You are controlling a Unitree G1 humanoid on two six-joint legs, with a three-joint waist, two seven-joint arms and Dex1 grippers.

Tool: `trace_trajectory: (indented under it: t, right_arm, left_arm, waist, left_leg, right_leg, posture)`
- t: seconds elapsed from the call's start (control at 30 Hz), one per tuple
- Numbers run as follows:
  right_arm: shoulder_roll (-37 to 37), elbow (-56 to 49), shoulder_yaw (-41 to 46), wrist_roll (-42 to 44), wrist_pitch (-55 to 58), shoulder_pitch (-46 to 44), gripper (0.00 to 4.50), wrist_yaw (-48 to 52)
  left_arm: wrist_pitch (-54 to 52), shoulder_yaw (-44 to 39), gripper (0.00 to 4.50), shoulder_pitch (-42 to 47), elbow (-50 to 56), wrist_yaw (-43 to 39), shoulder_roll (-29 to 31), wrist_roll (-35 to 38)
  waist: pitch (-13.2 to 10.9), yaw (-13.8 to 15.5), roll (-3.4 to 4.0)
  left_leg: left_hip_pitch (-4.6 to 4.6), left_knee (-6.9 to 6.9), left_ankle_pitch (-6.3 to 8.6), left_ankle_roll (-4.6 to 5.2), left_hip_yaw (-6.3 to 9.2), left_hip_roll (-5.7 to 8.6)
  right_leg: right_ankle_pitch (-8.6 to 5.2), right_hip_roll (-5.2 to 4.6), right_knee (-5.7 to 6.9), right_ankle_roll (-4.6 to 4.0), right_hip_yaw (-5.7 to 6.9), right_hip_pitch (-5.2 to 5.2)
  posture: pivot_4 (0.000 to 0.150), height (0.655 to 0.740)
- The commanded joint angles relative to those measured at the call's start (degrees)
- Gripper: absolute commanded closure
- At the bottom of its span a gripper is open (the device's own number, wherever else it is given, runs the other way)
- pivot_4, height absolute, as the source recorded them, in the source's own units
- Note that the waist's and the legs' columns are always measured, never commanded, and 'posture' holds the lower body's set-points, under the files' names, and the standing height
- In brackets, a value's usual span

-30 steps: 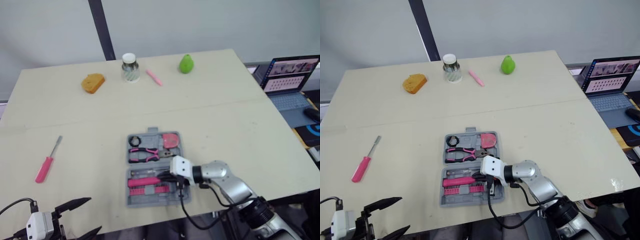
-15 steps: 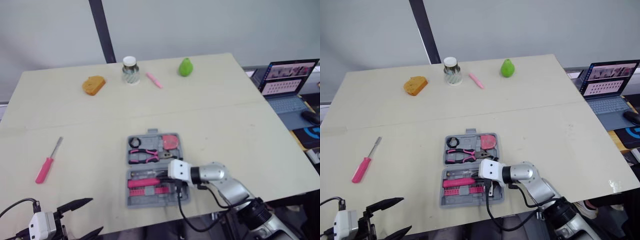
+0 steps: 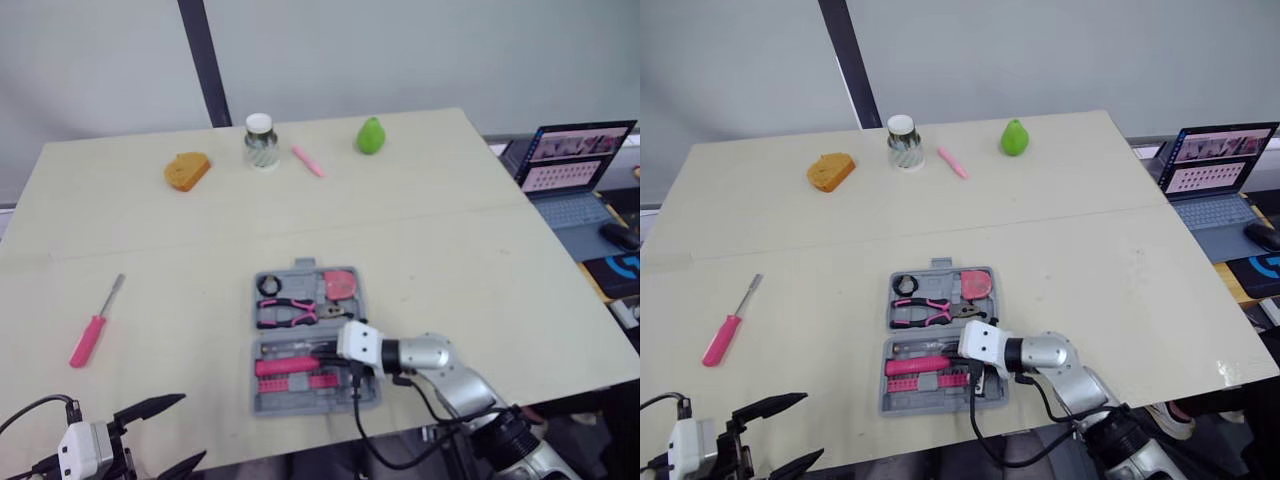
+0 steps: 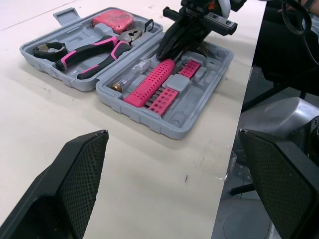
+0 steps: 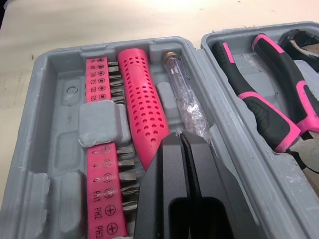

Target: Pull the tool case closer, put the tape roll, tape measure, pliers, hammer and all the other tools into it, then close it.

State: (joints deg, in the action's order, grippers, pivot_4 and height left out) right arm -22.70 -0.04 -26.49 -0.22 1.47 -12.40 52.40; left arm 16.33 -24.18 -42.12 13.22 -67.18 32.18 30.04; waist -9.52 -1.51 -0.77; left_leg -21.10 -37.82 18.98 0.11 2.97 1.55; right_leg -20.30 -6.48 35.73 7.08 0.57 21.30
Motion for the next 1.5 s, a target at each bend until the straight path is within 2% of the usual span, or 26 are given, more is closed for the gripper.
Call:
trace_trajectory:
  t: [0.03, 0.67, 0.73, 0.8, 0.97, 1.03, 1.13, 1.27, 1.4, 1.47, 1.5]
  right_arm:
    - [-0.21, 3.02, -0.81, -0.85, -0.54, 2.16, 4.42, -0.17]
    - [0.66, 9.83, -1.58, -2.50, -2.81, 3.76, 4.42, -1.44]
    - [0.65, 9.70, -1.63, -2.45, -2.85, 4.10, 4.42, -1.47]
    - [0.62, 8.96, -1.51, -2.27, -2.74, 4.29, 4.42, -1.52]
    - [-0.14, -1.21, 1.65, 0.93, 2.01, 3.46, 4.42, -1.35]
    - [-0.58, -7.96, 3.91, 3.56, 7.69, 2.78, 4.42, -1.62]
    - [-1.74, -19.03, 8.57, 8.30, 17.11, 1.93, 4.42, -2.87]
    - [-4.47, -29.13, 15.51, 16.04, 29.78, 2.93, 4.42, -3.57]
    - [-9.85, -36.13, 20.14, 20.91, 36.21, 6.22, 4.42, -3.01]
    - [-11.07, -37.65, 21.42, 21.78, 36.92, 7.43, 4.42, -3.81]
    - [-11.59, -38.34, 21.84, 21.86, 36.92, 7.96, 4.42, -4.15]
  left_arm:
    - [0.79, -0.43, 0.00, -0.52, 1.67, 0.08, 0.03, 0.20]
    - [-0.68, -1.10, 0.00, -0.13, 2.72, 0.09, 1.52, 0.82]
    - [-0.86, -1.12, 0.00, -0.07, 2.80, 0.15, 1.68, 0.82]
    - [-1.01, -1.09, 0.00, -0.01, 2.89, 0.23, 1.78, 0.83]
    - [-1.63, -0.14, 0.00, 1.08, 3.44, 0.89, 1.65, 0.62]
    - [-2.12, 0.70, 0.00, 2.29, 3.46, 1.39, 1.61, 0.37]
    - [-2.70, 1.99, 0.00, 4.29, 3.01, 1.96, 1.53, -0.11]
    - [-3.44, 4.06, 0.00, 7.42, 2.39, 2.50, 1.47, -0.42]
    - [-3.85, 5.95, 0.00, 10.92, 0.99, 2.37, 1.46, -0.75]
    - [-4.09, 6.79, 0.00, 12.45, 0.28, 2.31, 1.44, -0.99]
    - [-4.20, 7.23, 0.00, 13.26, -0.12, 2.30, 1.45, -1.13]
  waist:
    - [0.00, -0.01, 0.00]
    - [0.39, -0.01, -0.02]
    - [0.37, -0.03, 0.02]
    - [0.40, -0.02, 0.03]
    - [0.34, 0.08, 0.12]
    - [0.33, 0.05, 0.13]
    - [-0.04, 0.10, 0.54]
    - [-0.15, 0.10, 0.73]
    - [-0.21, 0.69, 0.78]
    - [-0.30, -0.04, 0.97]
    - [-0.37, -0.22, 1.09]
  left_leg:
    - [0.00, 0.00, 0.00, 0.00, 0.00, 0.00]
    - [0.21, 0.05, 0.14, -0.04, 0.02, -0.13]
    - [0.40, 0.13, 0.16, -0.05, 0.01, -0.13]
    - [0.96, 0.50, 0.26, 0.00, -0.04, -0.13]
    - [0.88, 0.54, 0.27, -0.01, -0.04, -0.17]
    - [0.80, 0.53, 0.27, -0.02, -0.04, -0.17]
    - [0.71, 0.47, 0.27, -0.01, -0.05, -0.16]
    - [0.69, 0.66, 0.20, -0.14, -0.03, -0.24]
    - [0.65, 0.67, 0.23, -0.12, -0.02, -0.26]
    - [0.37, 0.74, 0.04, -0.02, 0.70, 0.20]
    - [-0.06, 0.79, -0.22, 0.11, 1.48, 0.79]
  right_leg:
    - [0.00, 0.00, 0.00, 0.00, 0.00, 0.00]
    - [-0.05, 0.05, -0.19, -0.09, 0.04, -0.29]
    - [-0.07, 0.05, -0.21, -0.13, 0.04, -0.42]
    - [-0.10, 0.04, -0.47, -0.20, 0.04, -0.95]
    - [-0.11, 0.04, -0.61, -0.20, 0.07, -0.90]
    - [-0.10, 0.04, -0.64, -0.19, 0.07, -0.85]
    - [-0.08, 0.02, -0.67, -0.16, 0.07, -0.78]
    - [-0.08, 0.06, -0.67, -0.16, 0.17, -0.67]
    - [-0.09, 0.07, -0.74, -0.16, 0.24, -0.66]
    - [-0.09, -0.09, -0.90, -0.13, 1.30, -1.09]
    - [-0.09, -0.17, -0.99, -0.12, 2.72, -1.53]
  posture:
    - [0.150, 0.7391]
    - [0.150, 0.7391]
    - [0.150, 0.7391]
    - [0.150, 0.7391]
    - [0.150, 0.7391]
    - [0.150, 0.7391]
    - [0.150, 0.7391]
    - [0.150, 0.7391]
    - [0.150, 0.7391]
    - [0.150, 0.7391]
    - [0.150, 0.7391]
